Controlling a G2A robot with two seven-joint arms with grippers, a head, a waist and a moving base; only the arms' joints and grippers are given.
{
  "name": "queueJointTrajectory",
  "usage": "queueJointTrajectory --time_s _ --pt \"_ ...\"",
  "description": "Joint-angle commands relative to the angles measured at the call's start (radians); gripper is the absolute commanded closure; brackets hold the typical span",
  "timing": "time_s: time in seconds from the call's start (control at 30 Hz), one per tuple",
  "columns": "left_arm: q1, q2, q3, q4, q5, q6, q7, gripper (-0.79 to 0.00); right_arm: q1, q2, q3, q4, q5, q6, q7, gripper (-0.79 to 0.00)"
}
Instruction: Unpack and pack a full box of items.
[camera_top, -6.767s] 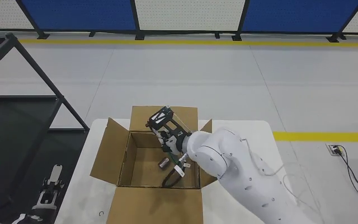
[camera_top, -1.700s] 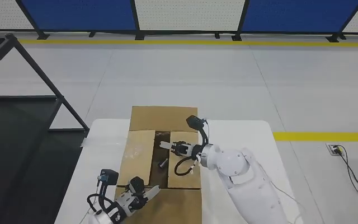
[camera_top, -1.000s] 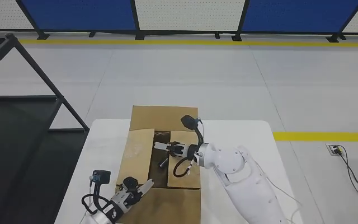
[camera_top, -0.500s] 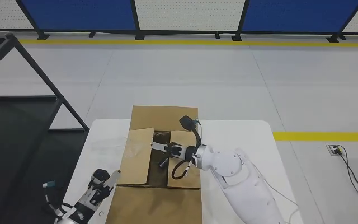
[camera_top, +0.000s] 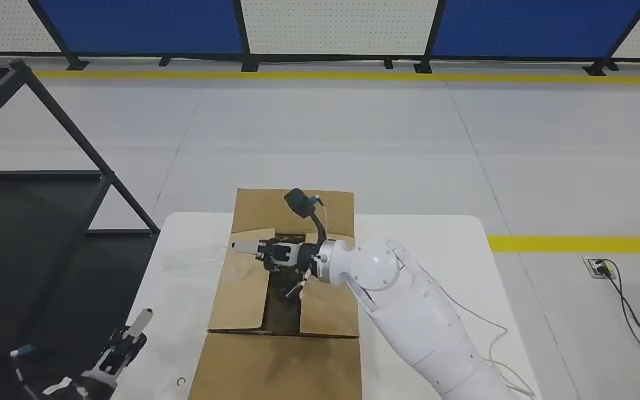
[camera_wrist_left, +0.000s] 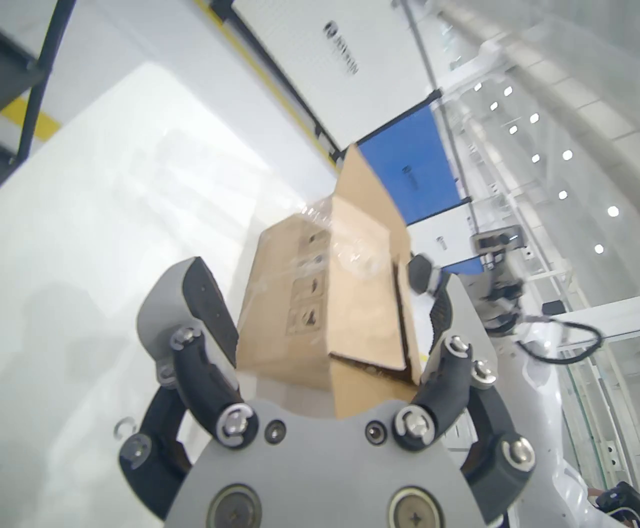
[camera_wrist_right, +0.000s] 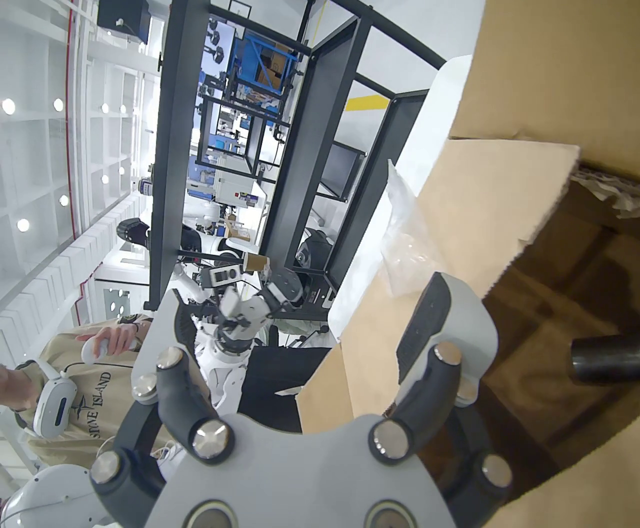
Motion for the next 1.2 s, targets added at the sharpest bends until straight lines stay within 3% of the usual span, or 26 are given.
queueJointTrajectory --time_s 0.0,0.2,0.3,0.47,0.57,0.73,0.83,1.17 --pt "0.0 0.0 0.0 -0.001 0.002 -0.001 0.012 -0.785 -0.001 0.0 0.001 -0.001 -0.001 0.001 -0.001 -0.785" --pt "-0.002 0.0 0.0 0.0 0.0 0.001 0.016 -0.785 -0.006 0.0 0.0 -0.002 0.0 0.002 -0.004 -0.785" --pt "-0.04 -0.001 0.019 0.006 -0.034 0.035 0.029 -0.785 -0.023 0.002 -0.004 -0.016 -0.011 0.003 -0.001 -0.785" --pt "-0.174 0.001 0.05 0.045 -0.144 0.152 0.028 -0.785 -0.034 0.004 -0.004 -0.026 -0.018 -0.03 0.026 -0.785" --pt "-0.269 0.001 0.063 0.111 -0.276 0.202 0.009 -0.785 -0.047 0.007 0.001 -0.04 -0.02 -0.049 0.038 -0.785" --pt "-0.389 0.008 0.089 0.224 -0.324 0.287 -0.011 -0.785 -0.067 0.012 0.012 -0.06 -0.016 -0.056 0.043 -0.785" --pt "-0.38 0.014 0.088 0.199 -0.302 0.288 -0.057 -0.785 -0.071 0.012 0.011 -0.06 -0.017 -0.054 0.048 -0.785" --pt "-0.383 0.013 0.093 0.213 -0.309 0.291 -0.035 -0.785 -0.039 -0.003 -0.009 0.0 0.035 -0.028 0.06 -0.785"
